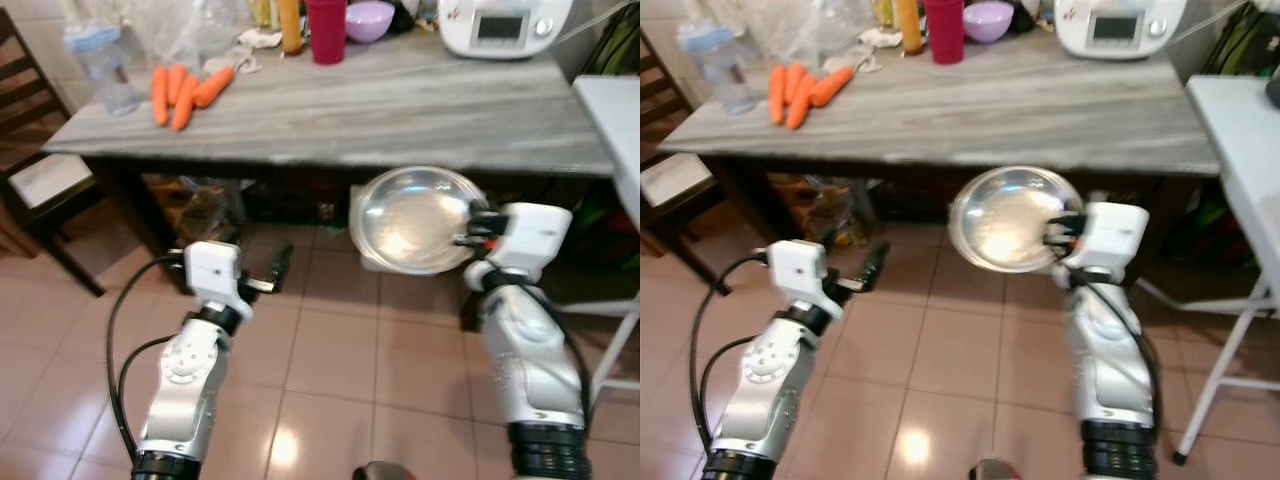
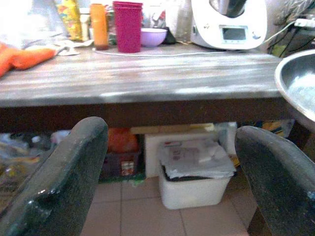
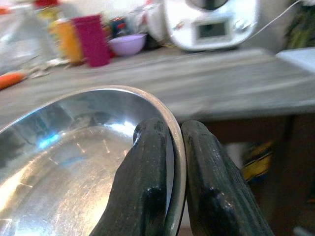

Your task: Setting the table

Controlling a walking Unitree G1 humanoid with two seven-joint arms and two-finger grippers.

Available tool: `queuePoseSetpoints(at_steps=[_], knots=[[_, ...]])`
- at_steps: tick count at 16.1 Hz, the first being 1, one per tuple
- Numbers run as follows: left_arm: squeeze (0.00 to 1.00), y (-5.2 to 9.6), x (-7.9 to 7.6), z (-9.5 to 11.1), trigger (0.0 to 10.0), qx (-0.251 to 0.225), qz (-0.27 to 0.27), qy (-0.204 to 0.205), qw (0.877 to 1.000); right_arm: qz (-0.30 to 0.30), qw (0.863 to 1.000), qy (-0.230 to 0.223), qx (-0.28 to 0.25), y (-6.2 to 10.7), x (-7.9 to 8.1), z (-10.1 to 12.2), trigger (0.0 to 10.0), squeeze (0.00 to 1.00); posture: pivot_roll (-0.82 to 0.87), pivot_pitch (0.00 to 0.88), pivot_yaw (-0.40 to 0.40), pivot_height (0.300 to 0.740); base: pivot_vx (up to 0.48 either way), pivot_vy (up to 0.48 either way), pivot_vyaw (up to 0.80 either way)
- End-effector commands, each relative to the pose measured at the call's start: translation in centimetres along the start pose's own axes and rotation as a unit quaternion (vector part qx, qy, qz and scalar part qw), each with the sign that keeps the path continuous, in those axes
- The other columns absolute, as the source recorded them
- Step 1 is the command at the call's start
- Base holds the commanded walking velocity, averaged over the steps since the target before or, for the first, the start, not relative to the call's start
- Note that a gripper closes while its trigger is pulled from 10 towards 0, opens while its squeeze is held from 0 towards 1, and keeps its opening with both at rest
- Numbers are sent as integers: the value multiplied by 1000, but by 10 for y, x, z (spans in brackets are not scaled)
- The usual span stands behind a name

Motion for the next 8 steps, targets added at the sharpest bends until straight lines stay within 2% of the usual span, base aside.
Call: queuePoseSetpoints(at_steps=[1,8], knots=[[0,4,11,2,10000,0,10,-13,1000,18,1000,-12,-9,-1,14,5,10000,0,-142,128,51,740,360,0,0],[0,-1,4,7,10000,-8,0,-7,1000,17,999,-13,-25,-3,15,12,10000,0,-148,122,56,740,361,0,0]])
Point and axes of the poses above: a point about 5 cm out from each wrist's last joint towards the gripper, its own y axis pointing back from the gripper into the wrist, its own z axis along the axis of the wrist's last joint, x = y × z, the point moved 5 cm from there along -y, pointing out of the wrist towards the gripper, and after that the axes turned 6 degrees about y, right-handed, at the moved point
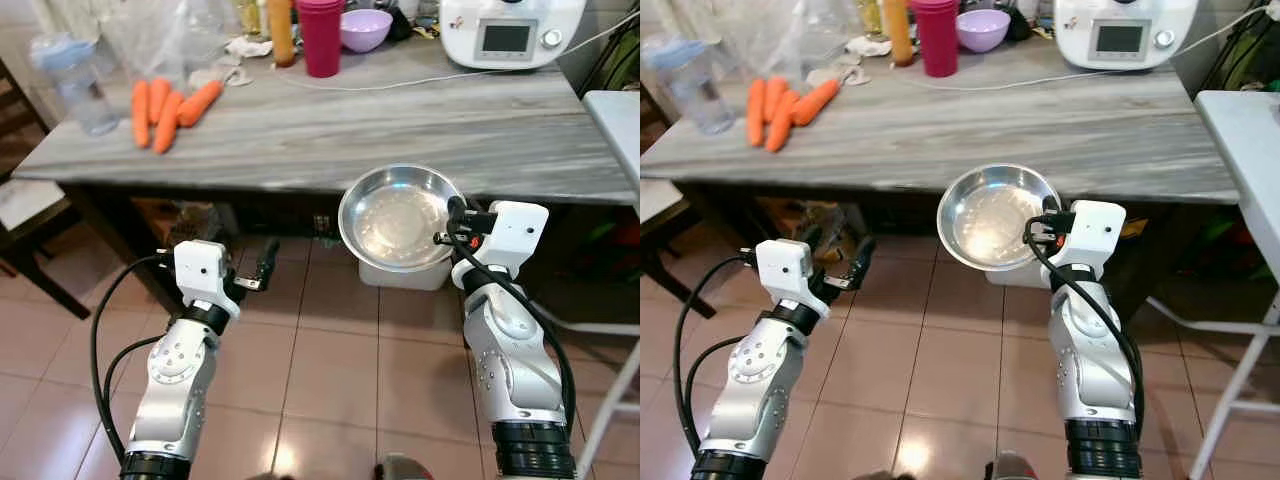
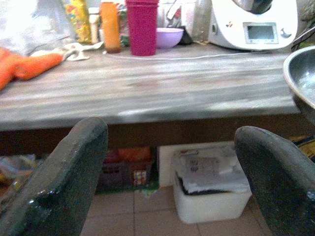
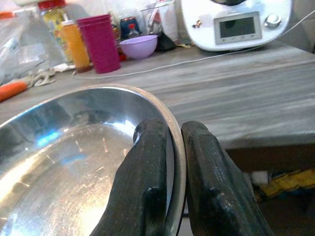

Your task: Setting the table

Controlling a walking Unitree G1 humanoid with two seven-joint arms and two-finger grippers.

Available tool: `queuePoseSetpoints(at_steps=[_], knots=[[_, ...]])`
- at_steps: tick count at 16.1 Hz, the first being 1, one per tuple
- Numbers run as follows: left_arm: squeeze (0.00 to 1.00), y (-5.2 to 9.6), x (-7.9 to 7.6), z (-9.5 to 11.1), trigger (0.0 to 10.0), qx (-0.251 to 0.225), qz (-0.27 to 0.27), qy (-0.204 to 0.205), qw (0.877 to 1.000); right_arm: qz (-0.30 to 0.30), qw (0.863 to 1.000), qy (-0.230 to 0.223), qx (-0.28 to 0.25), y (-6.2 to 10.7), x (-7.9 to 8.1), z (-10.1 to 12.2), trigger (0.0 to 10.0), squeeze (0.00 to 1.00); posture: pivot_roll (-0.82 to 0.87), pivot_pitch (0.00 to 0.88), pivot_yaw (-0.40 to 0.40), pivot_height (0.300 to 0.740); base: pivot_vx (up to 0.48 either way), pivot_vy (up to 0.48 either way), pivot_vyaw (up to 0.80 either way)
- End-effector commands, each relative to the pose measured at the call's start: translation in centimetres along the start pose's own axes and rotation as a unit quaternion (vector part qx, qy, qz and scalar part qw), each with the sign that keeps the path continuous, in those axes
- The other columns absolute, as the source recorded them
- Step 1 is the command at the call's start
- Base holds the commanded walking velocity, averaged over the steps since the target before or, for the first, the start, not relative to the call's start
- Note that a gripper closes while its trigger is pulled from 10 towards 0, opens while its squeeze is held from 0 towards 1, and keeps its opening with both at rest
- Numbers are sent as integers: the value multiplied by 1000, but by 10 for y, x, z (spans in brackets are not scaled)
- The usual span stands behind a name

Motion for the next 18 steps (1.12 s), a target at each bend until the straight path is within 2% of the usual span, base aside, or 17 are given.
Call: queuePoseSetpoints(at_steps=[1,4,8,18], knots=[[0,-3,-6,5,10000,-5,-17,-4,1000,-9,1000,-2,-21,-2,-4,11,10000,0,-147,121,59,740,356,0,0],[0,-4,-10,7,10000,-6,-34,-19,999,-10,1000,-5,-18,-1,-2,8,10000,0,-145,120,63,740,359,0,0],[0,-2,-12,4,10000,-2,-36,-16,999,-9,1000,-5,-16,0,-4,7,10000,0,-144,124,62,740,360,0,0],[0,1,-10,3,10000,5,-34,-19,999,17,1000,-16,-8,-1,10,2,10000,0,-130,126,61,740,373,0,0]])
Point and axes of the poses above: a point about 5 cm out from each wrist's last joint towards the gripper, its own y axis pointing back from the gripper into the wrist, its own z axis along the axis of the wrist's last joint, x = y × z, the point moved 5 cm from there along -y, pointing out of the wrist towards the gripper, and after that the axes turned 6 degrees about y, right-handed, at the moved point
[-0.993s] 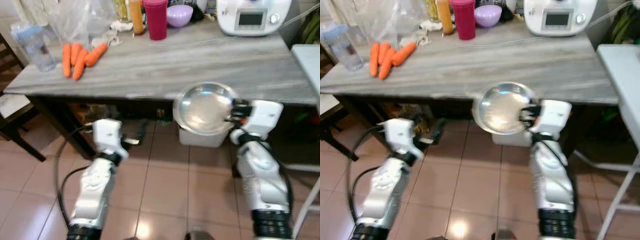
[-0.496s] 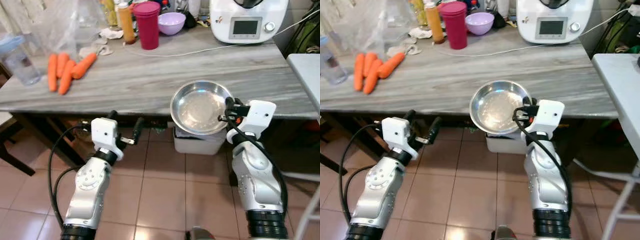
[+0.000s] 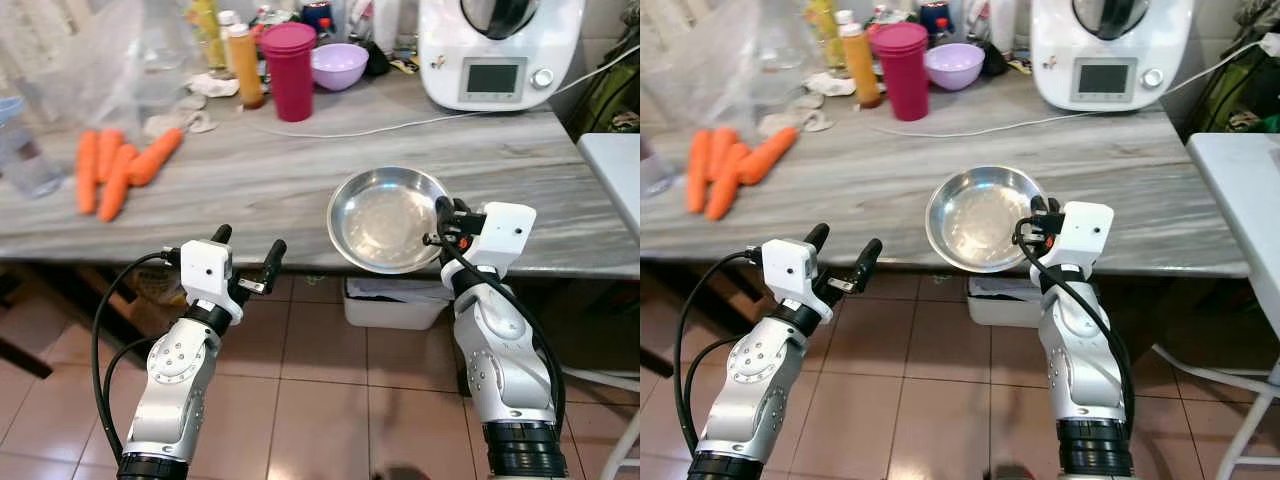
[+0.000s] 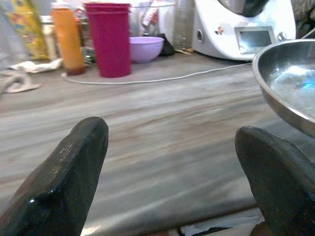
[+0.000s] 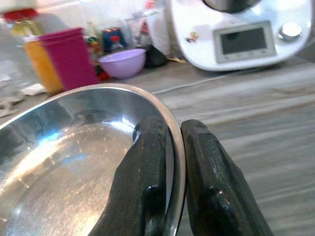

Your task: Setting the table

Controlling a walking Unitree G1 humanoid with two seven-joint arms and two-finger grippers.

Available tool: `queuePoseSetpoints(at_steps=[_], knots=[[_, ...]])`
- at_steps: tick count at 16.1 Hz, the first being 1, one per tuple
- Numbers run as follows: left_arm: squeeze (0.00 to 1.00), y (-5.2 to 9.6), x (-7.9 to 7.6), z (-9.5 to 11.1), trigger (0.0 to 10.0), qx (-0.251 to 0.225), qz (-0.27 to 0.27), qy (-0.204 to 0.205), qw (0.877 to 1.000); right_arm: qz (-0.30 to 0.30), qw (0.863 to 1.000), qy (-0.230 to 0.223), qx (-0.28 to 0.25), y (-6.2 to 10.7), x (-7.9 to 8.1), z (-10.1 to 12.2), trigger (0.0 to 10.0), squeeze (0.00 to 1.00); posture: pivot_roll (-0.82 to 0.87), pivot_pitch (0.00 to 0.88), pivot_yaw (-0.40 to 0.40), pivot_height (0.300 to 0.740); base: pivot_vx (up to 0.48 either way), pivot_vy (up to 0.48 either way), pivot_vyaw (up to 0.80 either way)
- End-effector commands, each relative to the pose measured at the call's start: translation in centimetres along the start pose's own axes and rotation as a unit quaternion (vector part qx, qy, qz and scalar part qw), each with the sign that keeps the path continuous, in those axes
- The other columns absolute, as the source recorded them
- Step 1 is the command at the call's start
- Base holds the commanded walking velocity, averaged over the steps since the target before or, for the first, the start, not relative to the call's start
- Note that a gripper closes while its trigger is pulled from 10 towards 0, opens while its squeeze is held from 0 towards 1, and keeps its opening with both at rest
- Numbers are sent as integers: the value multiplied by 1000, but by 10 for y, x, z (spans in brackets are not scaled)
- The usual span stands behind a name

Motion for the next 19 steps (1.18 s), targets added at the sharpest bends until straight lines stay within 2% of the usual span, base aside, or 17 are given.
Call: queuePoseSetpoints(at_steps=[1,5,7,9,12,13,16,17,19], knots=[[0,-1,-3,1,10000,1,-4,-3,1000,2,1000,-1,-6,-1,-2,4,10000,0,-130,129,64,740,356,0,0],[0,6,8,-1,10000,17,6,-19,1000,18,999,-27,1,5,10,-2,10000,0,-113,138,79,740,340,0,0],[0,9,12,1,10000,18,14,-28,999,21,999,-24,-5,4,13,-1,10000,0,-104,143,84,740,279,0,0],[0,11,19,8,10000,9,22,-54,998,25,999,-43,5,0,17,-4,10000,0,-88,151,86,740,0,0,0],[0,28,36,1,10000,34,40,-65,997,35,997,-64,18,-9,28,-9,10000,0,-68,160,80,740,0,0,0],[0,37,36,-4,10000,49,31,-71,996,47,996,-75,20,-14,36,-8,10000,0,-62,162,78,740,0,0,0],[0,51,33,-11,10000,70,8,-76,995,59,991,-117,36,-29,50,-12,10000,0,-48,170,79,740,0,0,0],[0,54,28,-10,10000,68,-9,-70,995,53,989,-129,47,-35,51,-16,10000,0,-46,170,78,740,0,0,0],[0,57,18,-6,10000,64,-50,-83,993,55,986,-140,72,-44,59,-25,10000,0,-34,170,74,740,0,0,0]])
Point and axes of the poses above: a point about 5 cm out from each wrist's last joint towards the gripper, its own y axis pointing back from the gripper into the wrist, its own z axis along the axis of the wrist's last joint, x = y × z, the point moved 5 cm from there along -y, pointing out of the wrist towards the gripper, and after that the axes turned 6 degrees about y, right-handed, at the moved point
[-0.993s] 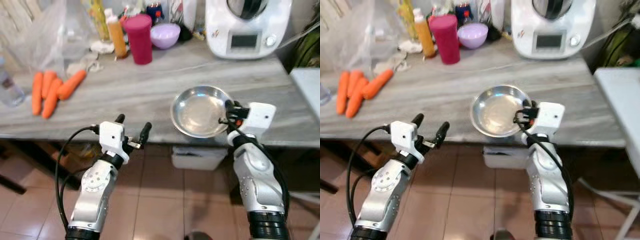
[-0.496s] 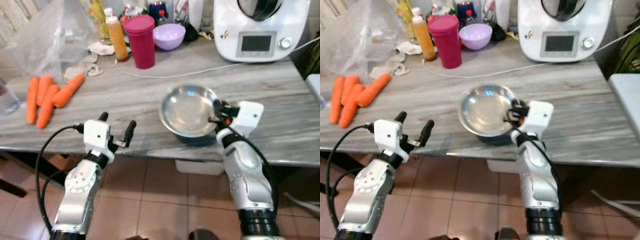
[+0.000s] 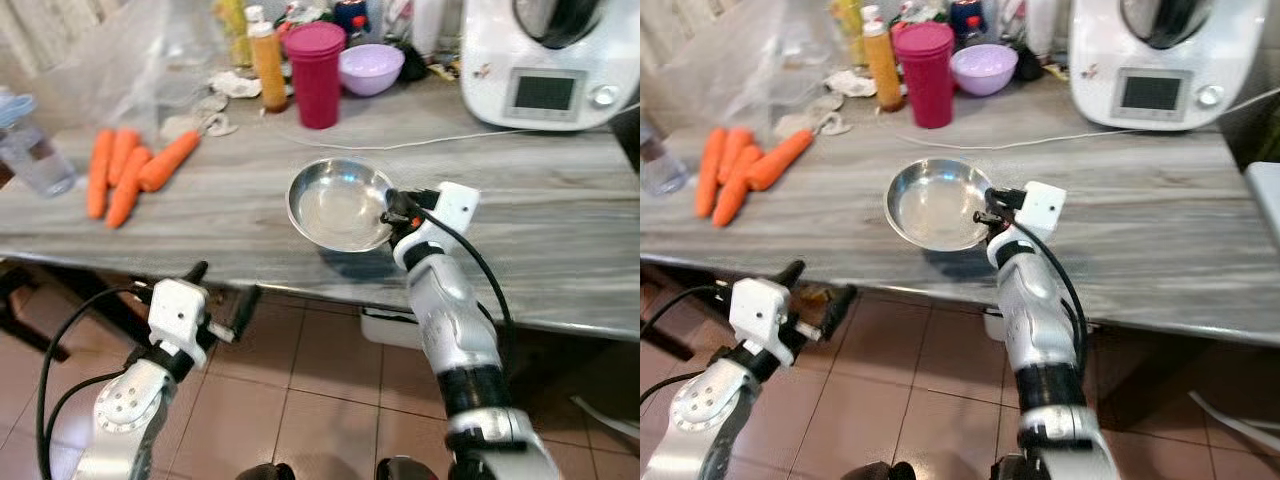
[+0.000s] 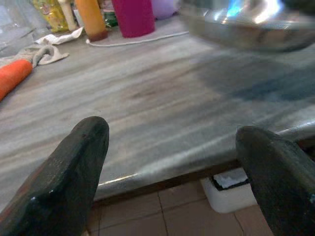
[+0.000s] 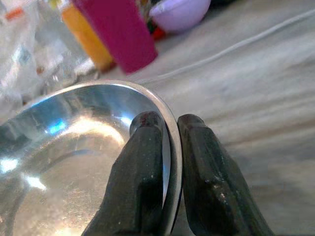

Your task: Setting the table

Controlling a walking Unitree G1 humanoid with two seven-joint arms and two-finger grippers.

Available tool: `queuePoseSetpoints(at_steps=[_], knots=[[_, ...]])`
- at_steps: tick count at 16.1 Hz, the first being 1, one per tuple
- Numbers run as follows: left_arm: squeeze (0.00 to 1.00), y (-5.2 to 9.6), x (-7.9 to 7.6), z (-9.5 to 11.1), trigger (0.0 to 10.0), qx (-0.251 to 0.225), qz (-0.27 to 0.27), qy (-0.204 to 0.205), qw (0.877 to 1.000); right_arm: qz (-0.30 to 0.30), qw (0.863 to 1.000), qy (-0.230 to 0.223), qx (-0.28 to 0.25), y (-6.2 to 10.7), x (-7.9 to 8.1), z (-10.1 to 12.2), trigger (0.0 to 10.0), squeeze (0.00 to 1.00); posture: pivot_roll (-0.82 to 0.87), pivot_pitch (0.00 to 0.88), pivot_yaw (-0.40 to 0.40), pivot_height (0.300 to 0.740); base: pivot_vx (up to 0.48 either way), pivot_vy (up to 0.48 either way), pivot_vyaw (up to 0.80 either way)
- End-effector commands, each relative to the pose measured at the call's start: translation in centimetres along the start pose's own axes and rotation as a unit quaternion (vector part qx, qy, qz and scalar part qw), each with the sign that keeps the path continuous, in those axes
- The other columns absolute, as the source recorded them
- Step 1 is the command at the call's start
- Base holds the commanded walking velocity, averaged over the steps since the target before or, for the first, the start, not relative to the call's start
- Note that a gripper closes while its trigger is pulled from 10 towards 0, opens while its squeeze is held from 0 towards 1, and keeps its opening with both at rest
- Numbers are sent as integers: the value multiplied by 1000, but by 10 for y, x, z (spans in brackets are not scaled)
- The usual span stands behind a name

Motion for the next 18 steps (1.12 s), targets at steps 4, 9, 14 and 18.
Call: queuePoseSetpoints(at_steps=[4,9,14,18], knots=[[0,0,-10,11,10000,-11,-35,-4,999,-2,999,14,29,-15,6,-11,10000,0,-27,165,72,740,0,0,0],[0,-4,-17,13,10000,-17,-50,5,999,-11,997,51,63,-25,6,-20,10000,0,-35,161,70,740,0,0,0],[0,-8,-28,11,10000,-19,-75,26,997,-7,995,68,73,-27,10,-26,10000,1000,-46,154,63,740,0,0,0],[0,-12,-35,12,10000,-24,-85,33,996,-2,993,95,66,-28,11,-24,10000,1000,-53,148,60,740,0,0,0]])
Point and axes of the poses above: a point about 5 cm out from each wrist's last joint towards the gripper, its own y axis pointing back from the gripper into the wrist, its own z axis along the axis of the wrist's last joint, x = y × z, the point moved 5 cm from there along -y, pointing out of the wrist towards the gripper, and after that the axes turned 6 degrees about y, right-handed, at the moved point
